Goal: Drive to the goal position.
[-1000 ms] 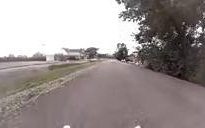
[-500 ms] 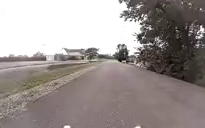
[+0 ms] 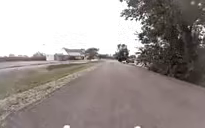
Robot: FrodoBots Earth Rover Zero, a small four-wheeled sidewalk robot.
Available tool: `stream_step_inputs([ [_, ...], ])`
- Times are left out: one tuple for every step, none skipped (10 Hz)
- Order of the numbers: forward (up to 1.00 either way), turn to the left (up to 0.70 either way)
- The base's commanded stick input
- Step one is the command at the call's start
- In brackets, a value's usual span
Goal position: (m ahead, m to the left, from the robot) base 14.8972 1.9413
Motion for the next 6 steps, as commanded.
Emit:
stream_step_inputs([
  [0.7, -0.35],
  [0.7, -0.35],
  [0.7, -0.35],
  [0.7, -0.03],
  [0.7, 0.0],
  [0.7, 0.0],
])
